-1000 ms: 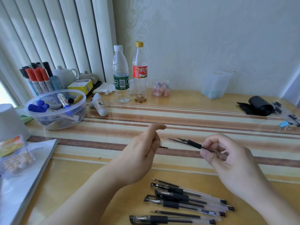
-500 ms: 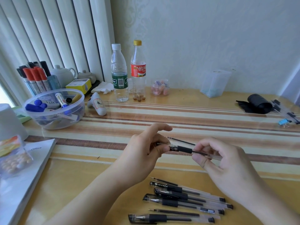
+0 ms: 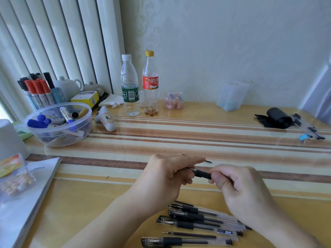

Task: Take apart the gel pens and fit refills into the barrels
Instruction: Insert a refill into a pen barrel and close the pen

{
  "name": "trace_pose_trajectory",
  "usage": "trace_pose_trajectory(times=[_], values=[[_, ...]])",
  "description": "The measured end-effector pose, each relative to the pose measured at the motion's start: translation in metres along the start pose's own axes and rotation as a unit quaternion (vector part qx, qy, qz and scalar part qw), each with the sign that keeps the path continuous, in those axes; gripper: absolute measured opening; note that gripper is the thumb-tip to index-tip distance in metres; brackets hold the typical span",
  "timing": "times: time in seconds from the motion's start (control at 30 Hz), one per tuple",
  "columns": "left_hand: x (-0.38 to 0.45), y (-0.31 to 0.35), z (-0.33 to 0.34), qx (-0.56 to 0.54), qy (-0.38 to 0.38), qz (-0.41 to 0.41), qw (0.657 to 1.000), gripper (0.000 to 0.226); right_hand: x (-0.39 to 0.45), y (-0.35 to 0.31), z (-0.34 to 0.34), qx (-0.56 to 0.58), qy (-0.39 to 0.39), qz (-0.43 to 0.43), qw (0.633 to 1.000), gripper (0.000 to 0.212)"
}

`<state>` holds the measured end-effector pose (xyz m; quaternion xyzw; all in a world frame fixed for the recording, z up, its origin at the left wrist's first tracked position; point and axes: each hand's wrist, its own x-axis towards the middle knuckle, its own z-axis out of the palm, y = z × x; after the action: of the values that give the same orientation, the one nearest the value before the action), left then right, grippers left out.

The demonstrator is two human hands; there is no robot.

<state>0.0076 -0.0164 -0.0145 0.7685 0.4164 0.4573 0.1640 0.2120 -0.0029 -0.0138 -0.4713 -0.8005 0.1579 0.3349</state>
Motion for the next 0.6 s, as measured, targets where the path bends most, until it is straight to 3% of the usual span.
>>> trace_pose_trajectory(times=[0.17, 0.23, 0.33, 0.4, 0.47, 0.6], values=[[0.005, -0.008, -0.007, 0.032, -0.041, -0.014, 0.999, 0.041, 0.008, 0.007, 0.008, 0.042, -0.061, 0.041, 0.996, 0.014], [0.003, -0.016, -0.013, 0.078, -0.059, -0.042, 0.994, 0.055, 0.013, 0.011, 0.004, 0.053, -0.043, 0.071, 0.995, 0.012], [0.002, -0.028, -0.023, 0.128, 0.009, -0.094, 0.987, 0.052, 0.021, 0.019, -0.008, 0.029, -0.009, 0.133, 0.991, 0.011], [0.004, -0.034, -0.026, 0.159, 0.057, -0.135, 0.976, 0.040, 0.032, 0.028, -0.017, -0.020, -0.043, 0.187, 0.981, 0.009], [0.005, -0.038, -0.025, 0.168, 0.067, -0.163, 0.970, 0.035, 0.046, 0.034, -0.021, -0.055, -0.087, 0.216, 0.971, 0.007], [0.003, -0.039, -0.022, 0.171, 0.045, -0.184, 0.967, 0.033, 0.073, 0.036, -0.004, -0.090, -0.068, 0.208, 0.972, 0.005]])
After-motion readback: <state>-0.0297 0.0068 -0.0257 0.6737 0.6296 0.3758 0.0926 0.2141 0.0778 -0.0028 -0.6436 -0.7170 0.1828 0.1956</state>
